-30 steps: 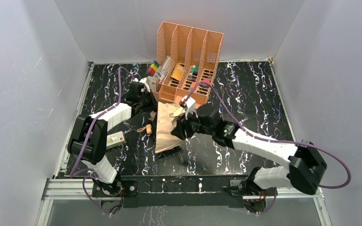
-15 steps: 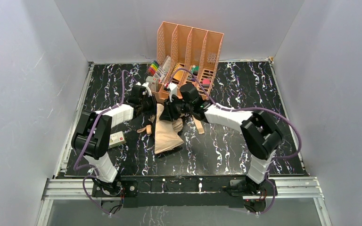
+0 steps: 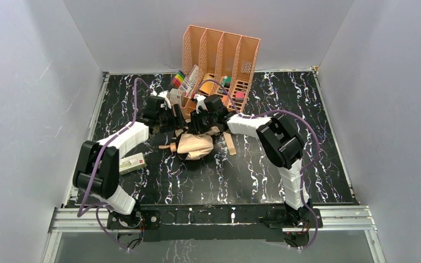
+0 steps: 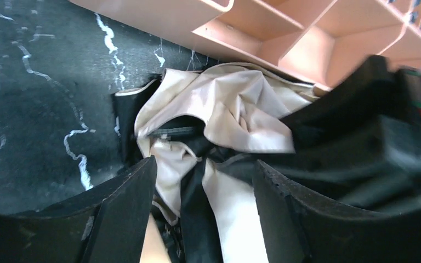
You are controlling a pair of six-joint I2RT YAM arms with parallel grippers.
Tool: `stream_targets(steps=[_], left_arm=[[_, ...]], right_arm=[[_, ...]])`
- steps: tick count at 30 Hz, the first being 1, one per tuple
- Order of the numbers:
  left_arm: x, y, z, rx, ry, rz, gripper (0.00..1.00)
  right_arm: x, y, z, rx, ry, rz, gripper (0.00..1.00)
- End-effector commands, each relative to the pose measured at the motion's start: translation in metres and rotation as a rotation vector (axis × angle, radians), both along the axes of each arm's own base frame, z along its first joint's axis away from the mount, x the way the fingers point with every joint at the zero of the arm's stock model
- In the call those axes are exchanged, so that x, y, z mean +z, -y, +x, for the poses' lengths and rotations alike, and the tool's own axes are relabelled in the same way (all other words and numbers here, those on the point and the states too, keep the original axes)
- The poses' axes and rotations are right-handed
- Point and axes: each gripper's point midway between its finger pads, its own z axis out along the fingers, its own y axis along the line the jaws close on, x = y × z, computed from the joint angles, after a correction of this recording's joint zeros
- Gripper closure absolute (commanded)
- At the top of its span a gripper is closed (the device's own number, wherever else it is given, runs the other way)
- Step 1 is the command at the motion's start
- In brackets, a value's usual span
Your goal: Put away the umbrella
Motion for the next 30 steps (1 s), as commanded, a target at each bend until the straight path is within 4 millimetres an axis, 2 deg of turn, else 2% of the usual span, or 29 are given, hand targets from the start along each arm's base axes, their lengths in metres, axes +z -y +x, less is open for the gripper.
stream_targets(steps=[1,3,9,14,18,20,21,23,24,26,28,30], left_arm=[[0.057,-0.022,-0.005,0.059,0.105,0.041,0.32],[0.067,-0.028,-0.019,0.064,0.125,0.035,0.24],[0.078,-0.017,-0.077,-0.043,0.158,-0.067,0.02],[0.079,-0.017,-0.126,-0.066,0.214,-0.122,0.02],[0.071,-0.008,-0.149,-0.062,0.247,-0.112,0.02],[0.061,-0.001,-0.152,-0.068,0.250,-0.064,0.02],[0.047,0.009,-0.153,-0.105,0.253,-0.019,0.04],[0.039,0.015,-0.138,-0.125,0.335,0.052,0.08],[0.038,0.010,-0.126,-0.104,0.387,0.098,0.13],[0.032,0.005,-0.112,-0.102,0.418,0.190,0.29],[0.023,0.007,-0.105,-0.142,0.411,0.254,0.39],[0.013,0.007,-0.100,-0.174,0.401,0.299,0.44]], right_arm=[[-0.027,0.021,0.026,-0.140,-0.033,-0.098,0.67],[-0.039,0.033,0.030,-0.193,-0.082,-0.133,0.67],[-0.062,0.063,0.021,-0.302,-0.226,-0.215,0.68],[-0.072,0.078,0.009,-0.331,-0.325,-0.256,0.68],[-0.076,0.082,0.006,-0.334,-0.369,-0.261,0.68],[-0.076,0.081,0.005,-0.325,-0.385,-0.255,0.68],[-0.077,0.081,0.003,-0.319,-0.391,-0.250,0.68],[-0.075,0.079,0.001,-0.302,-0.397,-0.235,0.68],[-0.075,0.079,-0.001,-0.292,-0.399,-0.233,0.68],[-0.076,0.077,-0.004,-0.269,-0.409,-0.229,0.69],[-0.075,0.077,-0.005,-0.258,-0.410,-0.229,0.69],[-0.074,0.076,-0.005,-0.245,-0.412,-0.227,0.69]])
